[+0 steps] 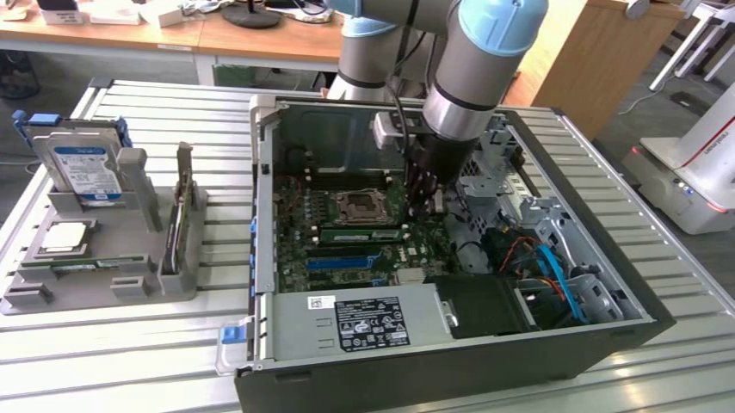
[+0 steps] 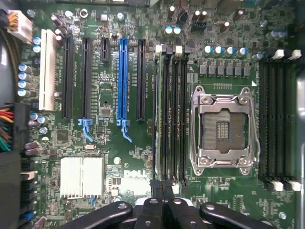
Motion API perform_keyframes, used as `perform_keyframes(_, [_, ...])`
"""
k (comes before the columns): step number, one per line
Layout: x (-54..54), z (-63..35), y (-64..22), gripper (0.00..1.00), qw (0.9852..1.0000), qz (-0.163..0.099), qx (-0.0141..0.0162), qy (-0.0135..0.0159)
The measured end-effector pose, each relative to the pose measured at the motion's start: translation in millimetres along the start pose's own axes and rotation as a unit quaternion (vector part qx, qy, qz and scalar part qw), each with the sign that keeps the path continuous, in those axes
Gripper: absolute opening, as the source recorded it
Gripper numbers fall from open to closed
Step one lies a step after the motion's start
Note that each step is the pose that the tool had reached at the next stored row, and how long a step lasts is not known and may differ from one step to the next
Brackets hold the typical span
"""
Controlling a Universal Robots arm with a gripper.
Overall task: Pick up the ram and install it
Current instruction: 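Press down the ram until it locks into place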
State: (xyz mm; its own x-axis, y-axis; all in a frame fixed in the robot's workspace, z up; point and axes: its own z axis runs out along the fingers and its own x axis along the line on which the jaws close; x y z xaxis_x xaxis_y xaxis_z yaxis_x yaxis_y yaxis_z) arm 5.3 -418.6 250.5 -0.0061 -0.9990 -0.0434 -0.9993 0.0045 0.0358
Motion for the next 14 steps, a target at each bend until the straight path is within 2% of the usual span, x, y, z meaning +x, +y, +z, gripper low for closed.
perform_keyframes(5, [-0.4, -8.9, 0.3, 0.11, 1.0000, 0.000, -0.0004, 0.0000])
perform_keyframes(11, [-0.4, -8.9, 0.4, 0.11, 1.0000, 0.000, -0.0004, 0.0000])
perform_keyframes(14, [-0.3, -8.8, 4.5, 0.11, 1.0000, 0.000, -0.0004, 0.0001])
